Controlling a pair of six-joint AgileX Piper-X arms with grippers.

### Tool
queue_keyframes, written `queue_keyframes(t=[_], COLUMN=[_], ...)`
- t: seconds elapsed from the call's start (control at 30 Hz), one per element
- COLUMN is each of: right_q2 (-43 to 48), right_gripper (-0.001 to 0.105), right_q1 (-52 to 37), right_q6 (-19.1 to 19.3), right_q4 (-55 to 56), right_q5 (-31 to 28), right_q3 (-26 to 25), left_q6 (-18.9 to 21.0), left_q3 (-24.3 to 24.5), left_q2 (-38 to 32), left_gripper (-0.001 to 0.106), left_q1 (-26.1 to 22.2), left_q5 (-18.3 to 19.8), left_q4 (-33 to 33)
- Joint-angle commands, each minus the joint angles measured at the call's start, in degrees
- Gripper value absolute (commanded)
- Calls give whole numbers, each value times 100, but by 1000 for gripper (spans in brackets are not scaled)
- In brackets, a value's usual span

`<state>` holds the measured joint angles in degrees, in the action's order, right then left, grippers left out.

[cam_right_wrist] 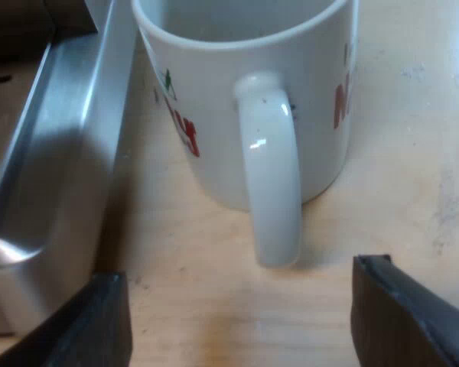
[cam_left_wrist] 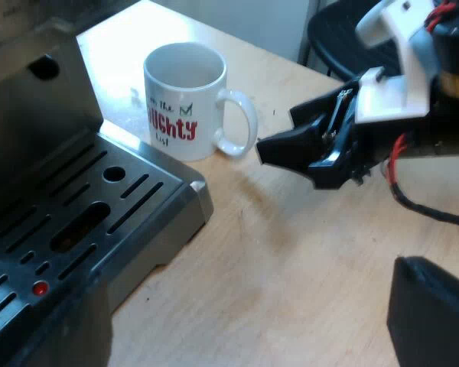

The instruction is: Place mug into machine

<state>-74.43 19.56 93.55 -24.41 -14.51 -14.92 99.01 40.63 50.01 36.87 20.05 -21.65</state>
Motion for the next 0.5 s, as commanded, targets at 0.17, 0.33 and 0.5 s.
queue_keyframes(t=[0.17, 0.33, 0.5], right_q2=[-765, -1171, -1299], right_gripper=[62, 62, 62], right_q1=[7, -5, -5], right_q6=[41, 61, 126], right_q4=[-1201, -1387, -1373], right_q5=[-436, -462, -478], right_q3=[-33, -219, -411], left_q6=[102, 102, 102], left_q3=[54, 54, 54], left_q2=[-24, -24, -24], left_gripper=[77, 77, 77], left_q1=[27, 27, 27], left_q5=[-11, -11, -11], left_q4=[141, 141, 141])
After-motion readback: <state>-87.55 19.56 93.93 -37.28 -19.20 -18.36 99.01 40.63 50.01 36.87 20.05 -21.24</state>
